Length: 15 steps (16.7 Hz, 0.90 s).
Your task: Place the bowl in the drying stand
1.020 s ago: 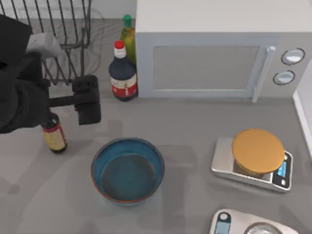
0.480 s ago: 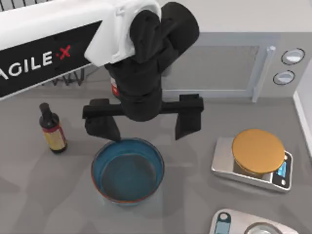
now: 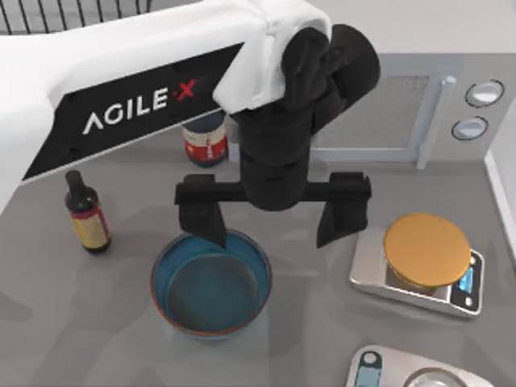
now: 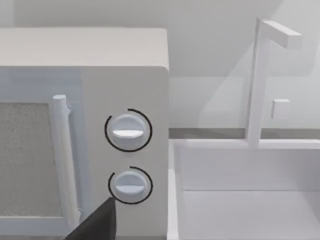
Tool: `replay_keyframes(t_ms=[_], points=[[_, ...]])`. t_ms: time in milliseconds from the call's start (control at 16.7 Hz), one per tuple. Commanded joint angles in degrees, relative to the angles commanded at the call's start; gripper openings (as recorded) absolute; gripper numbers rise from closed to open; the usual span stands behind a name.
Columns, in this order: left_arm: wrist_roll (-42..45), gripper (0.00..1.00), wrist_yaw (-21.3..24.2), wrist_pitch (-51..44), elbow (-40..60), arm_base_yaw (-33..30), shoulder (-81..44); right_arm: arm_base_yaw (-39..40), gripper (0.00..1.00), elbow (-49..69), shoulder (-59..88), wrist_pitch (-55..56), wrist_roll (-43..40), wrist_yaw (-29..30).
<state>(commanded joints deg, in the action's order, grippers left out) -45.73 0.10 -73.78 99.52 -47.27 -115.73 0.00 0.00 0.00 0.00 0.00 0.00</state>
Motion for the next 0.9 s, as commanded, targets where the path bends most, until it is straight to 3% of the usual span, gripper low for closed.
replay_keyframes(t_ms=[300, 660, 900], points=[[0.2, 1.0, 0.0, 2.4, -2.2, 0.2, -0.4, 0.0, 1.0, 0.0, 0.0, 0.0, 0.0, 0.0], [0.2, 1.0, 0.0, 17.9, -13.2, 0.2, -4.1, 0.0, 1.0, 0.0, 0.0, 0.0, 0.0, 0.0], [0.2, 1.0, 0.0, 20.8, -15.8, 0.1, -5.0, 0.0, 1.0, 0.0, 0.0, 0.0, 0.0, 0.0]])
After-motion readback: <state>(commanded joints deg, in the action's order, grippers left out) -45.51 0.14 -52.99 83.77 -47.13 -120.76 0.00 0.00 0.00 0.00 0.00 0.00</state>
